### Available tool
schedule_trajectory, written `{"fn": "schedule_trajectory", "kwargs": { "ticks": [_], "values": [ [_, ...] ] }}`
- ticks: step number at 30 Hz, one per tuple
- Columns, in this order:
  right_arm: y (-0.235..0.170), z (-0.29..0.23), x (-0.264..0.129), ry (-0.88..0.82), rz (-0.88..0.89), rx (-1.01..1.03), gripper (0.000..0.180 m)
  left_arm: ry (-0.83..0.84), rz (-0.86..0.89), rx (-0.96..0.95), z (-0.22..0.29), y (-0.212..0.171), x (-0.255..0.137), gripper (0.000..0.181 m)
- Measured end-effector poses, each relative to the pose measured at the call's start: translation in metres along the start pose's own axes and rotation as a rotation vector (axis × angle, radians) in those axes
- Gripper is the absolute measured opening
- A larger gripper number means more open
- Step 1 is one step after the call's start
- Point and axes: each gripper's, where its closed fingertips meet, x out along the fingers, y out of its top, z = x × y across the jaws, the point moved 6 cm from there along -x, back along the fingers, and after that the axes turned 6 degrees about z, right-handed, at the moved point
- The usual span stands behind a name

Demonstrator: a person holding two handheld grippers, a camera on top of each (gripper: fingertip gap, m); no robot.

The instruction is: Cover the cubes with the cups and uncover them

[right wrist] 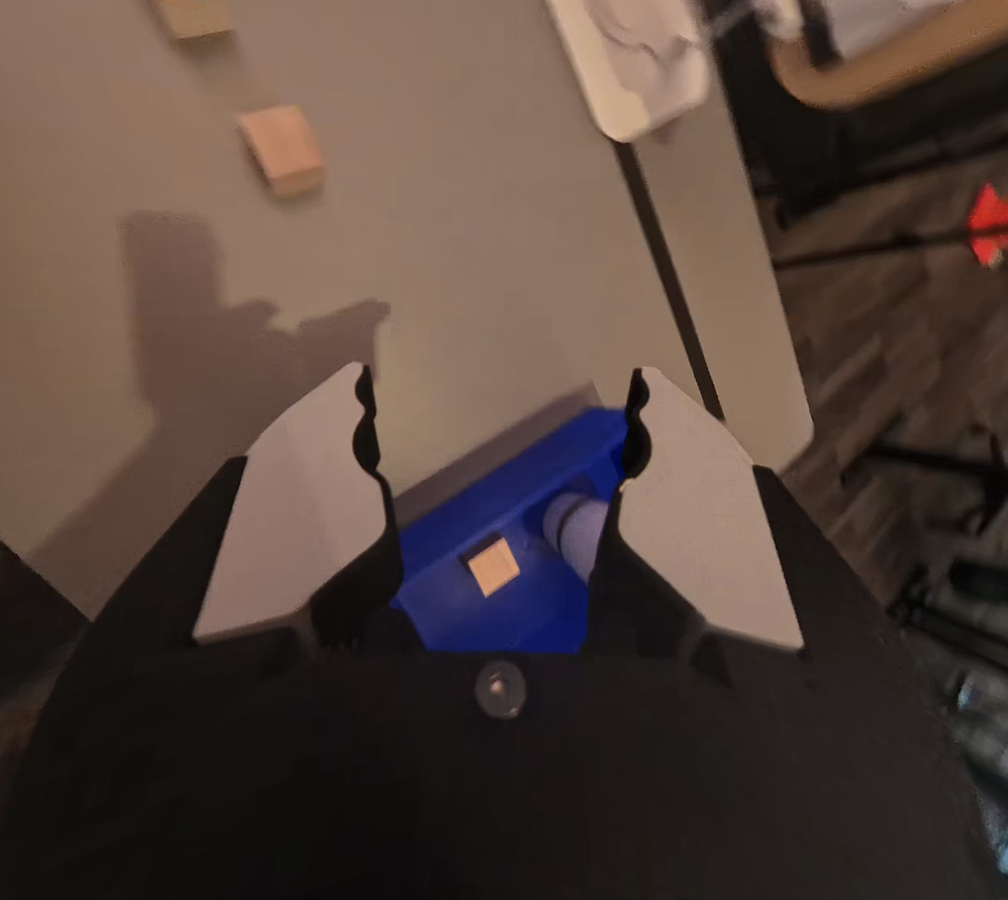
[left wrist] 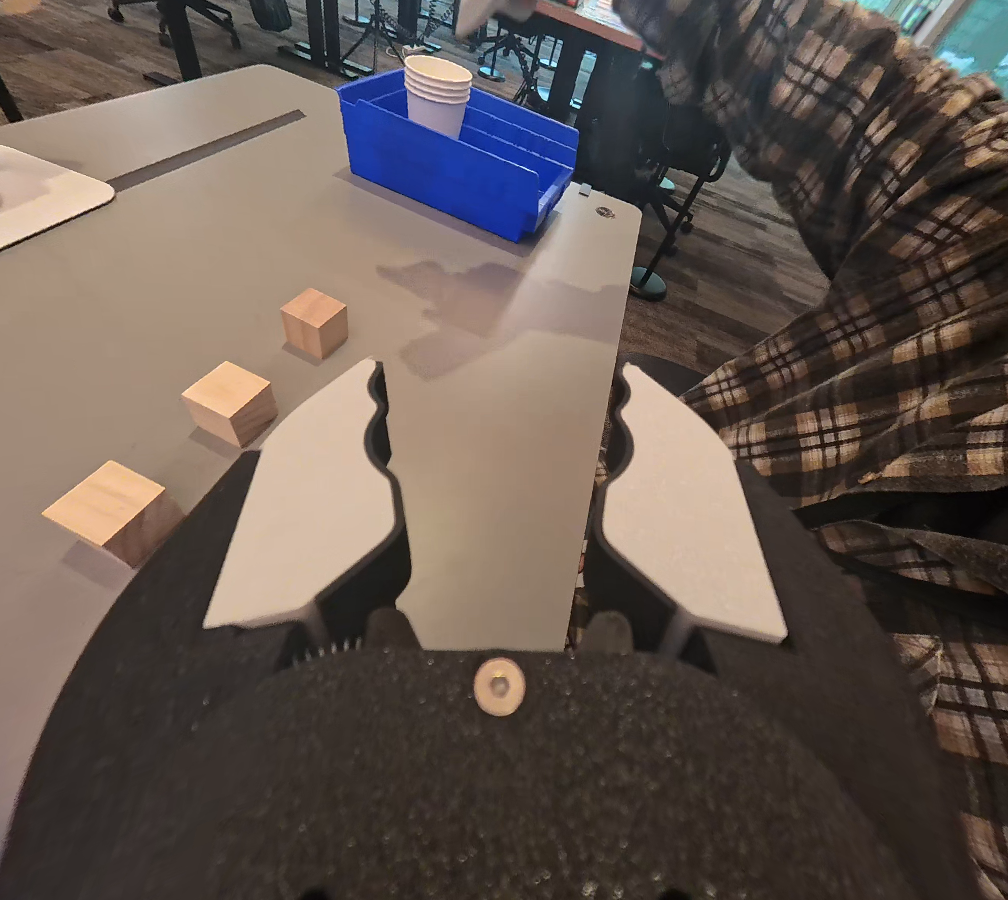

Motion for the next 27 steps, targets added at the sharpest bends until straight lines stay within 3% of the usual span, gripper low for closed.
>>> {"fn": "schedule_trajectory", "kwargs": {
  "ticks": [4, 11, 22, 24, 26, 27],
  "values": [
    [0.032, -0.056, 0.073, 0.222, -0.046, -0.232, 0.082, 0.015, -0.001, 0.006, -0.002, 0.0, -0.003, 0.078],
    [0.05, -0.109, 0.167, 0.454, -0.144, -0.294, 0.074, 0.028, -0.001, -0.013, -0.011, -0.002, -0.006, 0.078],
    [0.046, -0.129, 0.219, 0.531, -0.24, -0.294, 0.074, 0.028, -0.01, -0.04, -0.021, -0.006, -0.004, 0.078],
    [0.043, -0.13, 0.227, 0.53, -0.266, -0.285, 0.065, 0.028, -0.009, -0.04, -0.021, -0.006, -0.004, 0.078],
    [0.041, -0.129, 0.233, 0.52, -0.296, -0.259, 0.045, 0.029, -0.005, -0.041, -0.021, -0.006, -0.005, 0.078],
    [0.041, -0.128, 0.233, 0.524, -0.292, -0.233, 0.044, 0.028, -0.002, -0.042, -0.021, -0.006, -0.005, 0.078]
  ]
}}
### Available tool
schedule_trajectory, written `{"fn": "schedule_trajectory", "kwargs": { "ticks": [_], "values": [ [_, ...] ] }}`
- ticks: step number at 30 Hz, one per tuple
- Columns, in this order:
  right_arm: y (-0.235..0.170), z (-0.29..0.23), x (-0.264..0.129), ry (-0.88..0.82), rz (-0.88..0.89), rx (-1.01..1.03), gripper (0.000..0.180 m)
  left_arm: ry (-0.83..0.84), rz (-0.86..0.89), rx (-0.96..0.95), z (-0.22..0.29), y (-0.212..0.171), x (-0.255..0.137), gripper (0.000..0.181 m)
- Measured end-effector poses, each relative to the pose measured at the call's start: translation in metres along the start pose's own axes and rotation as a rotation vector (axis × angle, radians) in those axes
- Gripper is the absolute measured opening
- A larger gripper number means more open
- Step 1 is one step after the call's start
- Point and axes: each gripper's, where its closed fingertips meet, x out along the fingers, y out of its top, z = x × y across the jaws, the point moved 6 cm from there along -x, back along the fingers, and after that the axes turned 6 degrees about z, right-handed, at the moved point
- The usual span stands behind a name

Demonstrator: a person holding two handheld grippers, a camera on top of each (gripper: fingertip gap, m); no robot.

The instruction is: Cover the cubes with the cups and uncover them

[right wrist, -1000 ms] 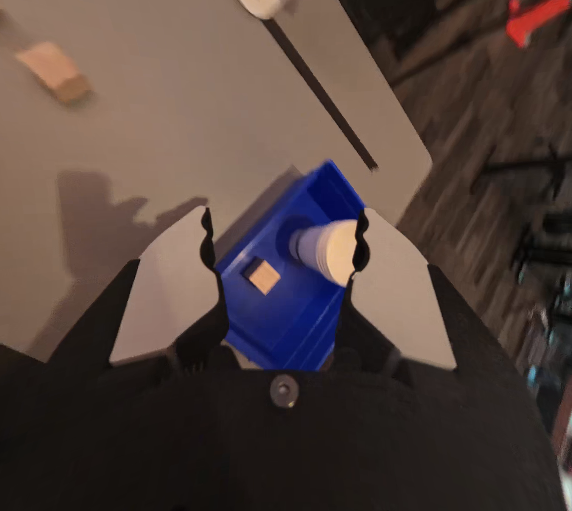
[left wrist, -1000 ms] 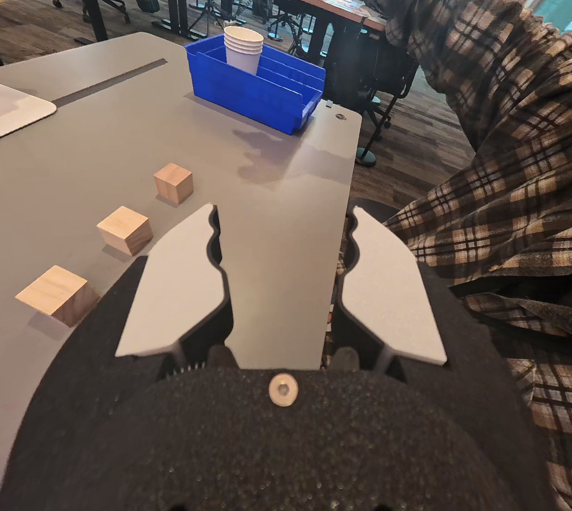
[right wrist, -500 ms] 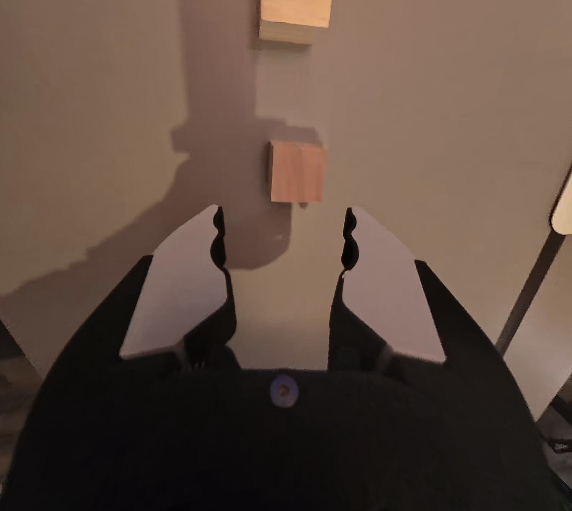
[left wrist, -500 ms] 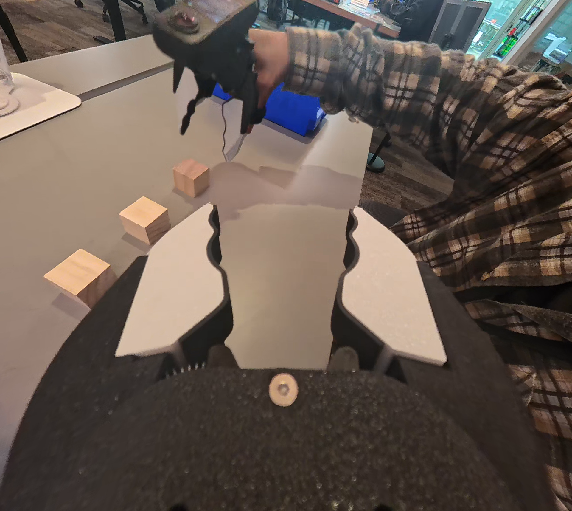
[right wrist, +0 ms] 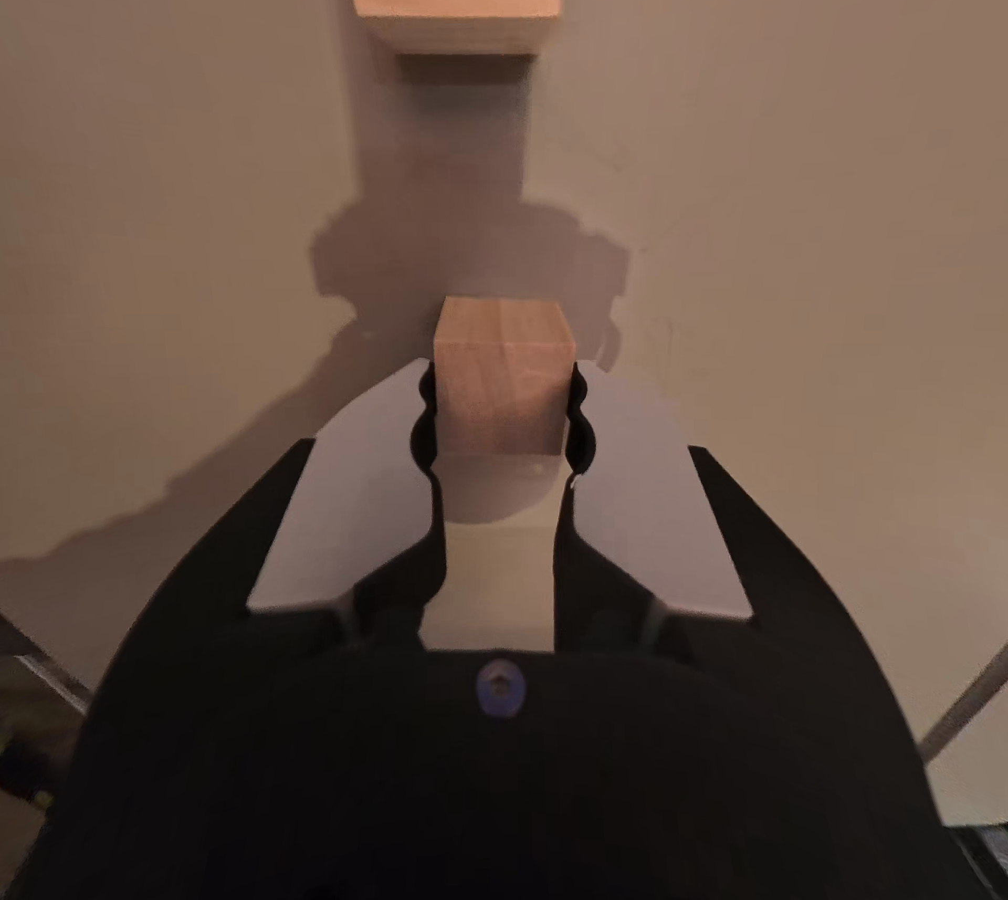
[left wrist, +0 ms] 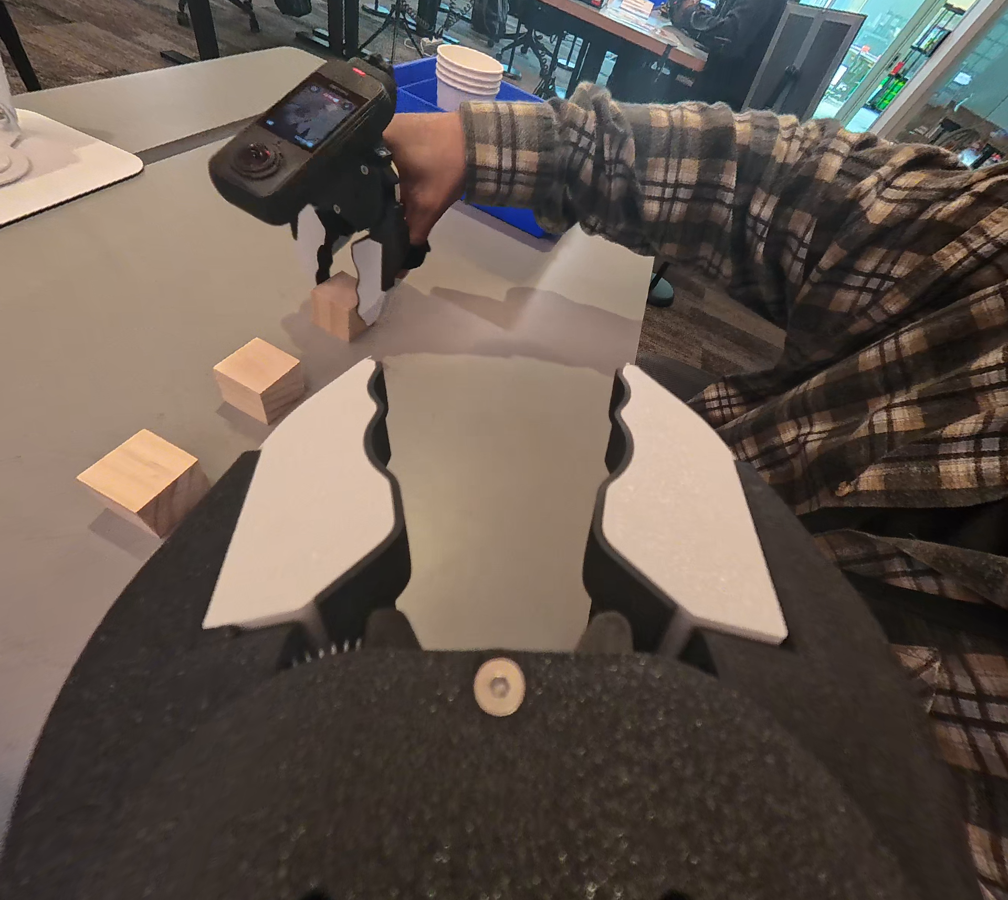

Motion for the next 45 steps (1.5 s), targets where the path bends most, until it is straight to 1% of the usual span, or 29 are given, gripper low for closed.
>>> {"fn": "schedule_trajectory", "kwargs": {
  "ticks": [2, 4, 6, 8, 10, 13, 15, 17, 19, 21, 23, 26, 29, 33, 40, 45],
  "values": [
    [-0.001, 0.005, -0.007, -0.033, 0.021, 0.048, 0.044, -0.002, 0.002, 0.002, 0.001, 0.0, 0.0, 0.078],
    [-0.006, 0.009, -0.026, -0.066, 0.066, 0.108, 0.044, -0.003, 0.004, 0.005, 0.002, 0.001, -0.001, 0.078],
    [-0.017, 0.014, -0.057, -0.105, 0.12, 0.191, 0.044, -0.008, 0.006, 0.006, 0.003, 0.001, 0.0, 0.078],
    [-0.038, 0.017, -0.096, -0.151, 0.173, 0.299, 0.044, -0.013, 0.002, 0.006, 0.005, 0.001, 0.001, 0.078],
    [-0.072, 0.017, -0.138, -0.207, 0.203, 0.424, 0.044, -0.019, -0.003, 0.011, 0.007, 0.0, 0.003, 0.078],
    [-0.143, 0.012, -0.195, -0.321, 0.189, 0.652, 0.045, -0.027, -0.008, 0.015, 0.01, 0.0, 0.006, 0.078],
    [-0.196, 0.004, -0.222, -0.38, 0.178, 0.827, 0.045, -0.033, -0.016, 0.014, 0.012, -0.001, 0.009, 0.077],
    [-0.246, -0.007, -0.234, -0.406, 0.18, 0.996, 0.045, -0.039, -0.024, 0.015, 0.013, -0.002, 0.013, 0.077],
    [-0.292, -0.017, -0.231, -0.421, 0.147, 1.128, 0.044, -0.046, -0.031, 0.019, 0.016, -0.002, 0.016, 0.077],
    [-0.328, -0.024, -0.215, -0.403, 0.112, 1.218, 0.044, -0.051, -0.04, 0.023, 0.018, -0.003, 0.019, 0.077],
    [-0.354, -0.026, -0.195, -0.371, 0.099, 1.29, 0.044, -0.053, -0.049, 0.025, 0.02, -0.004, 0.022, 0.078],
    [-0.38, -0.024, -0.167, -0.361, 0.066, 1.348, 0.044, -0.052, -0.055, 0.028, 0.022, -0.005, 0.023, 0.078],
    [-0.394, -0.019, -0.145, -0.359, 0.031, 1.364, 0.045, -0.048, -0.051, 0.028, 0.022, -0.005, 0.022, 0.078],
    [-0.401, -0.013, -0.122, -0.345, 0.013, 1.381, 0.045, -0.046, -0.053, 0.018, 0.018, -0.006, 0.022, 0.077],
    [-0.409, -0.008, -0.095, -0.315, -0.006, 1.412, 0.045, -0.045, -0.058, 0.005, 0.013, -0.009, 0.023, 0.077],
    [-0.414, -0.005, -0.084, -0.311, -0.028, 1.426, 0.045, -0.042, -0.06, 0.002, 0.012, -0.009, 0.022, 0.077]
  ]
}}
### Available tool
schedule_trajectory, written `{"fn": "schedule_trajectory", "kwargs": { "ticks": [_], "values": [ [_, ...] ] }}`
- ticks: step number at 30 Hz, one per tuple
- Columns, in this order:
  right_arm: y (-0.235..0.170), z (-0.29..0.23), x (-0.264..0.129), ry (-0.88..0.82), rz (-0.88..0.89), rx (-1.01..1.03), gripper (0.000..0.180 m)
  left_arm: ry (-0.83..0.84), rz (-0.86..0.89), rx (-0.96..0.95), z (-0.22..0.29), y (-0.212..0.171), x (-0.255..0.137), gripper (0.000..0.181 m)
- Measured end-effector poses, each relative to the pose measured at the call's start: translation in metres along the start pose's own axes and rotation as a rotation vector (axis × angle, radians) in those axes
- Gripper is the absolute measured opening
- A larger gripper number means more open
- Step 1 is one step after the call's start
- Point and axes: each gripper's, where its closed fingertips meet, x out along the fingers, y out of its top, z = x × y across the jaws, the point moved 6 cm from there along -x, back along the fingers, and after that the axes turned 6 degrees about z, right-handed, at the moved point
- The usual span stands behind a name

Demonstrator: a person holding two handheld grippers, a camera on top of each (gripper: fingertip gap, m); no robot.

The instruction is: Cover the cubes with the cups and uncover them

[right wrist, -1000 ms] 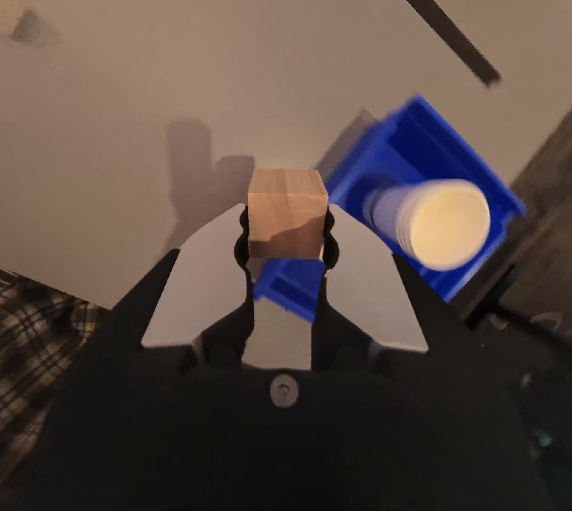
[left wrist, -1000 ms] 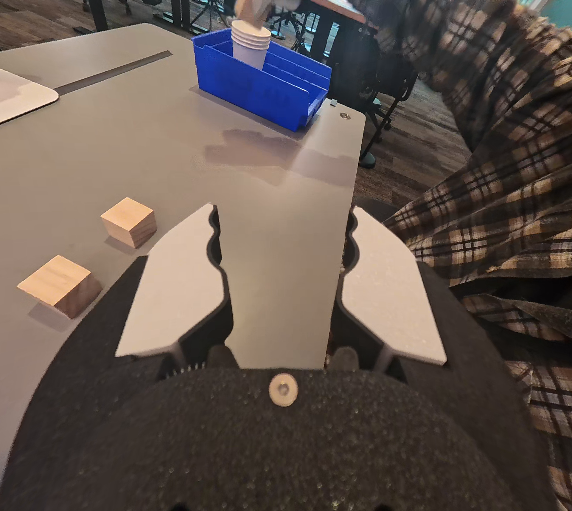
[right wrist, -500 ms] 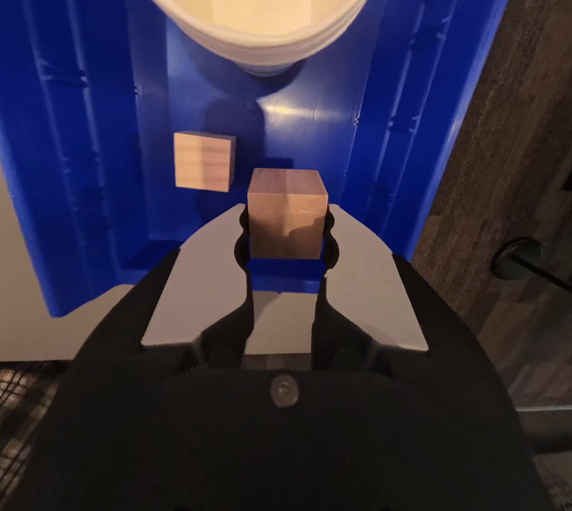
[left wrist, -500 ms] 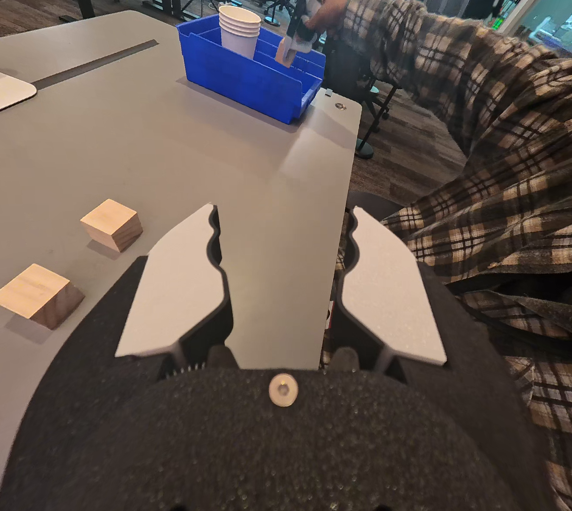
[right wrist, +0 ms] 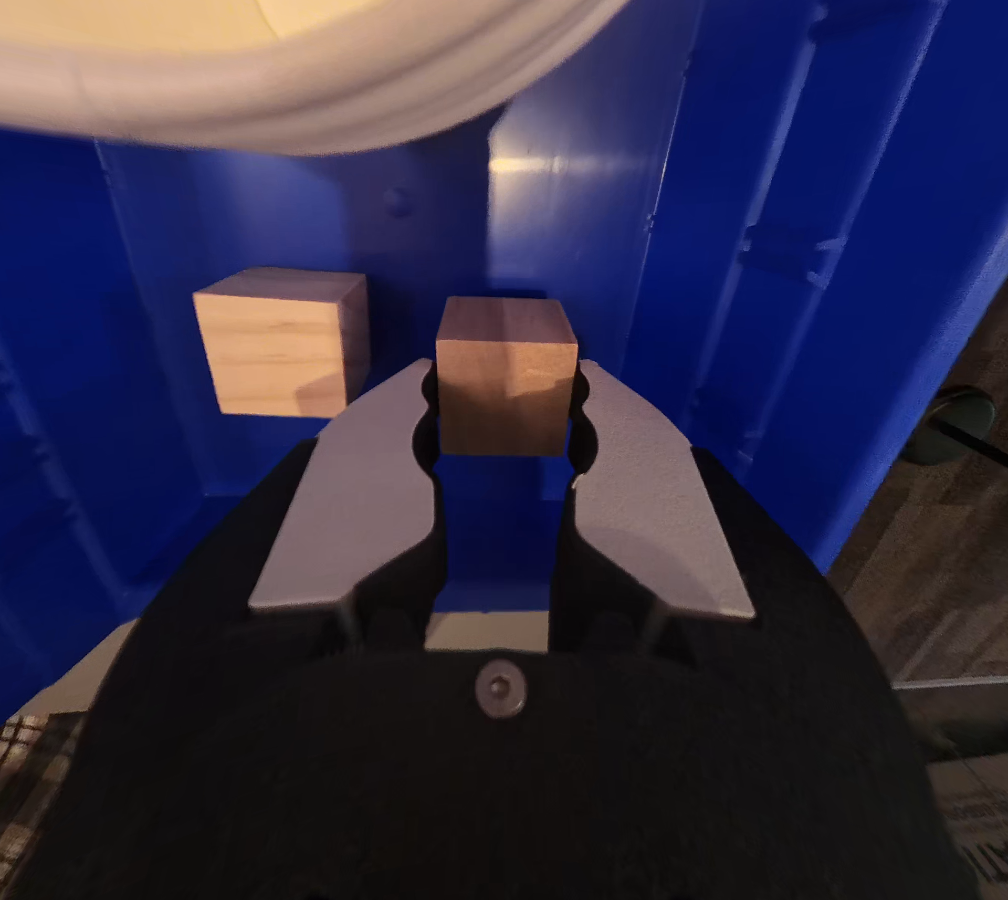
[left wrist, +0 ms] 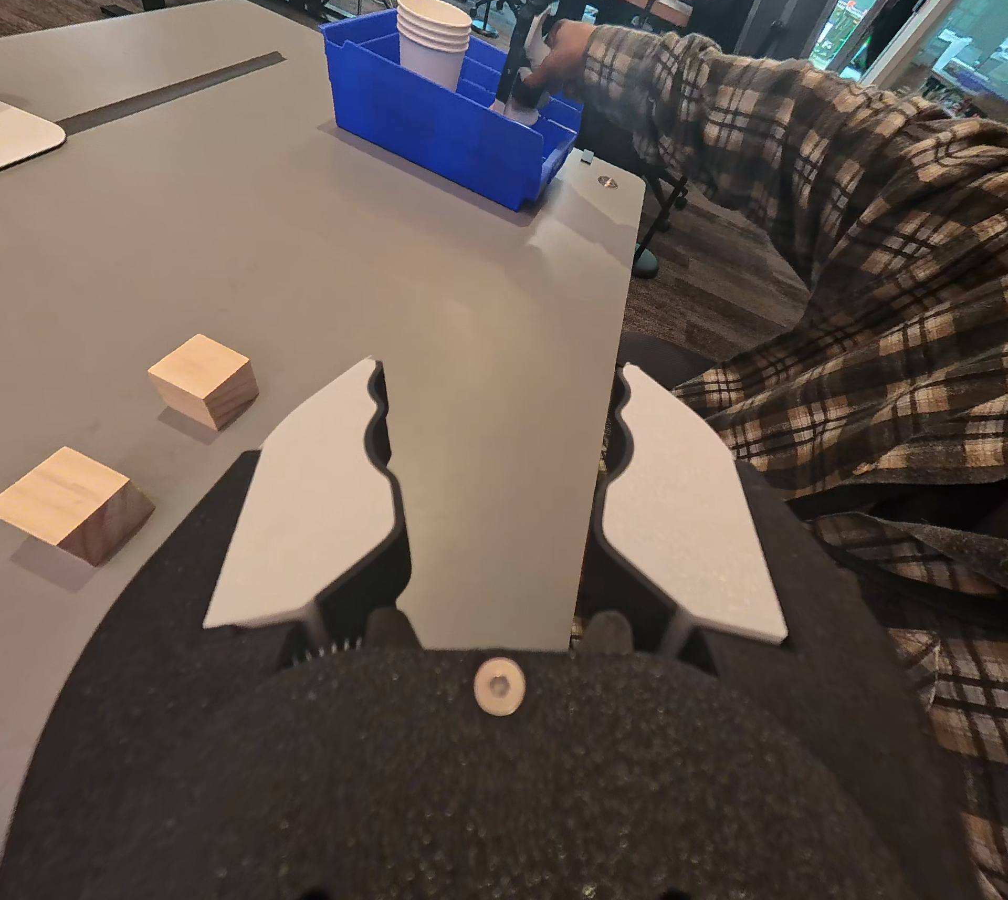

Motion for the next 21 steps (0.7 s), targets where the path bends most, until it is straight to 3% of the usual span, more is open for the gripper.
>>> {"fn": "schedule_trajectory", "kwargs": {
  "ticks": [9, 12, 16, 21],
  "values": [
    [0.001, 0.002, 0.014, -0.007, 0.014, 0.017, 0.045, -0.002, -0.009, -0.006, -0.001, -0.002, 0.003, 0.078],
    [0.002, 0.003, 0.005, -0.027, 0.021, -0.007, 0.06, -0.004, -0.01, -0.008, -0.002, -0.003, 0.004, 0.078],
    [0.007, 0.002, -0.041, -0.029, 0.099, -0.053, 0.087, -0.012, -0.025, 0.0, -0.004, -0.005, 0.008, 0.079],
    [-0.003, -0.021, -0.14, 0.003, 0.375, -0.204, 0.089, 0.053, -0.163, 0.086, -0.024, -0.005, 0.021, 0.08]
  ]
}}
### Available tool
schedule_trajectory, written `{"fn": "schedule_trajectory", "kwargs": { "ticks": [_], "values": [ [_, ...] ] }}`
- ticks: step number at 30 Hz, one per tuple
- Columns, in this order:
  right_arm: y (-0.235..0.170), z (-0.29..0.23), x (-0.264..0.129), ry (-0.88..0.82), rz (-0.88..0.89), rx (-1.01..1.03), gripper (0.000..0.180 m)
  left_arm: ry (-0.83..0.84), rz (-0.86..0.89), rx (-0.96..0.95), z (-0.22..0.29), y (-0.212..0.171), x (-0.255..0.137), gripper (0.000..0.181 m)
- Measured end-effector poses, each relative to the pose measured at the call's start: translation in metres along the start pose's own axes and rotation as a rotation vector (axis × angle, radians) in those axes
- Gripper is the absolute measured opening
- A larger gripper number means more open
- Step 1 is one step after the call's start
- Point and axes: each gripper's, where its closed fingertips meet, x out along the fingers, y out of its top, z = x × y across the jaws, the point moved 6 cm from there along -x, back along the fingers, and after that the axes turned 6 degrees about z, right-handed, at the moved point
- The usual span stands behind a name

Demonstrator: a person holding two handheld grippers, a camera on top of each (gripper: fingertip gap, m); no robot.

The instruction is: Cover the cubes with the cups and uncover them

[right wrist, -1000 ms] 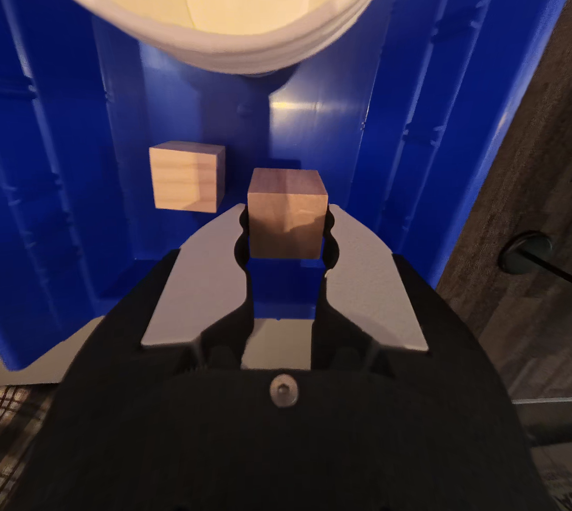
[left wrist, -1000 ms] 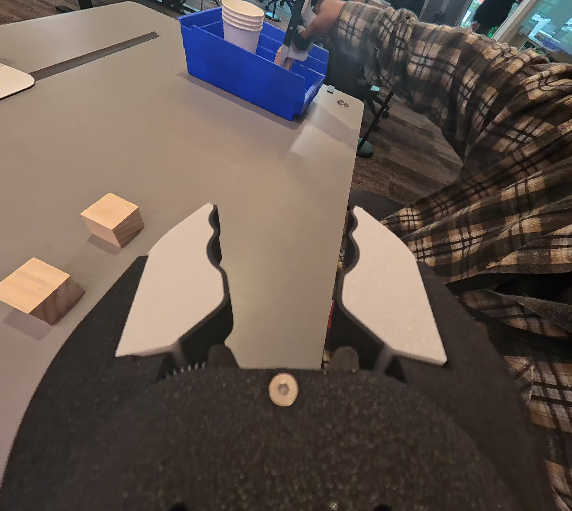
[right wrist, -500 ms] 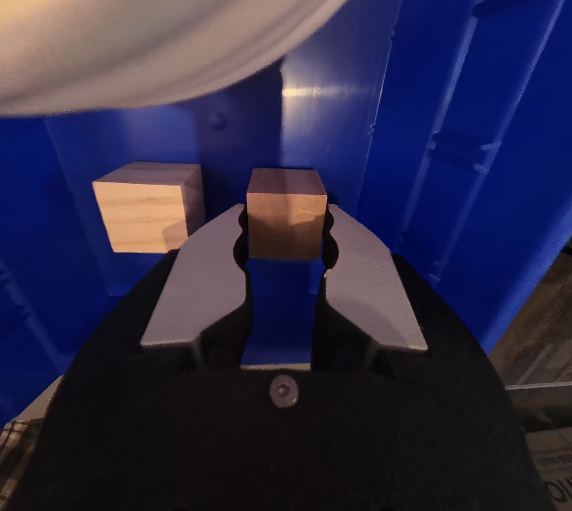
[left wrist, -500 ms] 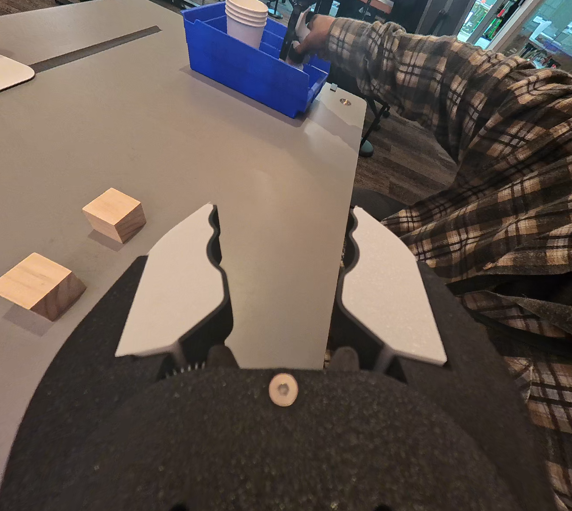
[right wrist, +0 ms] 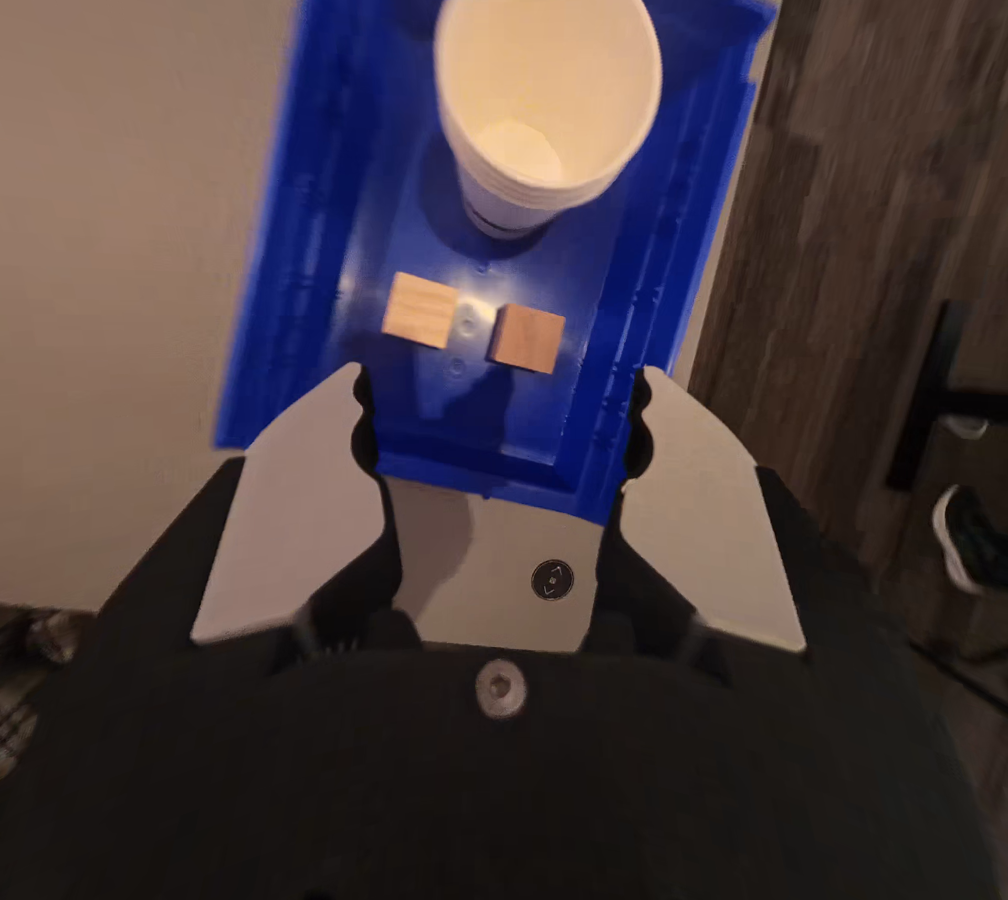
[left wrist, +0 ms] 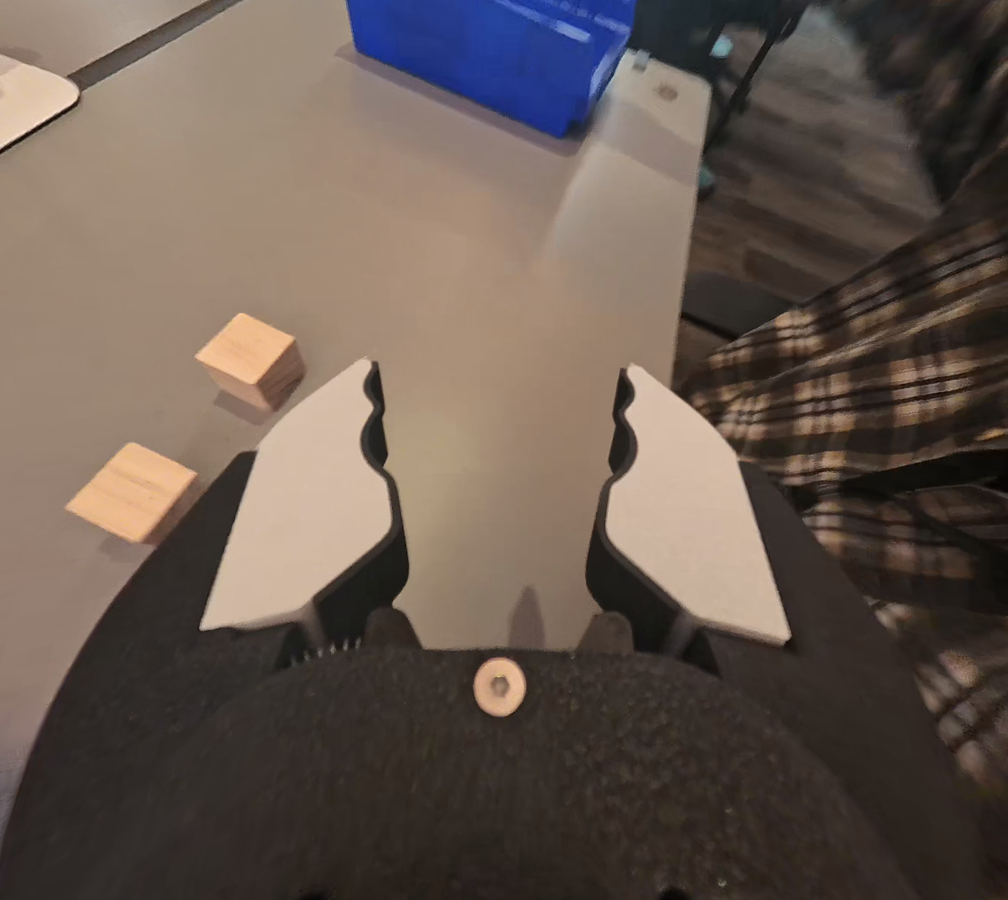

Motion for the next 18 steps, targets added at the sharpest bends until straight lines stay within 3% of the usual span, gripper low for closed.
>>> {"fn": "schedule_trajectory", "kwargs": {
  "ticks": [4, 10, 18],
  "values": [
    [-0.004, -0.044, -0.049, 0.138, 0.143, -0.13, 0.089, 0.063, -0.27, 0.123, -0.033, 0.009, 0.024, 0.087],
    [-0.043, -0.111, -0.057, 0.298, 0.213, -0.312, 0.09, 0.077, -0.599, 0.251, -0.09, 0.001, 0.074, 0.093],
    [-0.091, -0.162, -0.04, 0.444, 0.246, -0.424, 0.088, 0.006, -0.695, 0.202, -0.143, -0.023, 0.105, 0.091]
  ]
}}
